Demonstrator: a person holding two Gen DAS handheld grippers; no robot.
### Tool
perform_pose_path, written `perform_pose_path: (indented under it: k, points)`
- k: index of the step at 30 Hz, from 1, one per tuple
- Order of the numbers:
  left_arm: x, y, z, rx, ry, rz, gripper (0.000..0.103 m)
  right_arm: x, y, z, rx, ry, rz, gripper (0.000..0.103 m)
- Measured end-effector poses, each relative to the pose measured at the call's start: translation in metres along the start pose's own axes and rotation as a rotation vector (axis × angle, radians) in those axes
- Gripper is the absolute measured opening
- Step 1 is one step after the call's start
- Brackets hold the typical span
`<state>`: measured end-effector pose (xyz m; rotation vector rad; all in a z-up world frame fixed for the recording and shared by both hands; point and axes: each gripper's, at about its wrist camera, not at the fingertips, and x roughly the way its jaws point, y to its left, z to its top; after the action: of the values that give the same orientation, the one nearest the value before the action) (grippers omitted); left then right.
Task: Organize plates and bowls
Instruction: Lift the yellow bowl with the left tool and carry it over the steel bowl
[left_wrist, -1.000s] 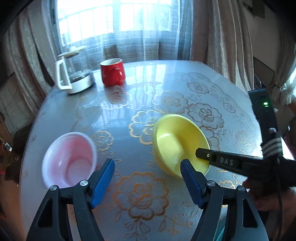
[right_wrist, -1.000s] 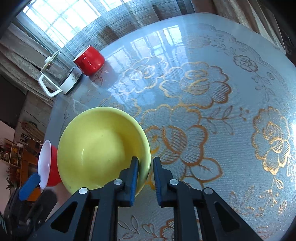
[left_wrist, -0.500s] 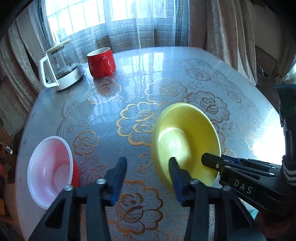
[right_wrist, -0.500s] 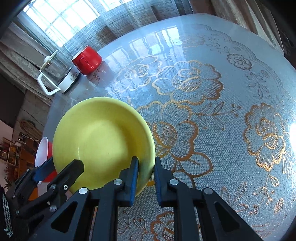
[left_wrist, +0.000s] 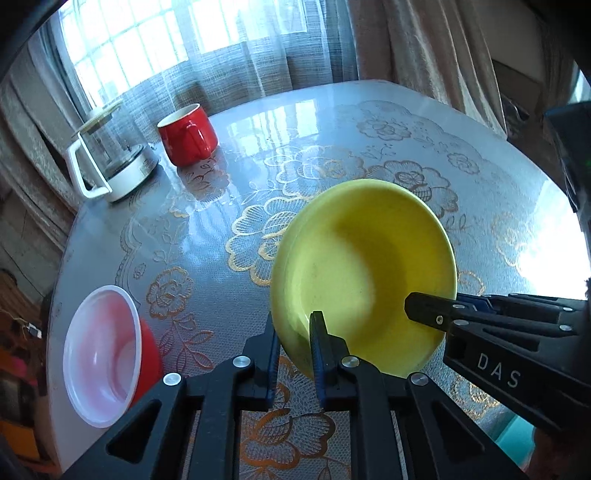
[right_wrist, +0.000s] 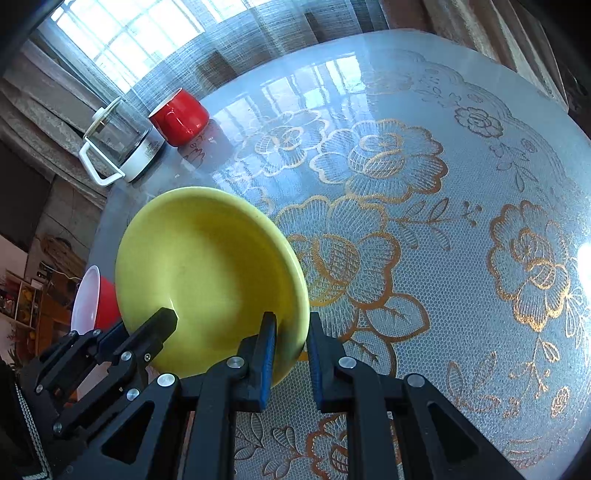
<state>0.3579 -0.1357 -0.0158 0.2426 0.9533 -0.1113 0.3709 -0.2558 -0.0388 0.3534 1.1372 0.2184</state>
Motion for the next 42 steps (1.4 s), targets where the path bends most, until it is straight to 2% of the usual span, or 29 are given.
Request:
perform_pose_path:
  k: [22,30,42]
  points:
    - [-0.049,-0.001,-0.028,0.013,-0.078,-0.001,0.016,-0.032,0.01,-0.026,0.011,-0.05,0.029,0.014]
    - [-0.079,0.0,-0.044,0.01,-0.146,0.003,0.016,-0.051,0.02,-0.04,-0.001,-0.095,0.038,0.014]
    - [-0.114,0.007,-0.07,-0.026,-0.206,-0.007,0.016,-0.088,0.036,-0.071,-0.024,-0.178,0.053,0.014]
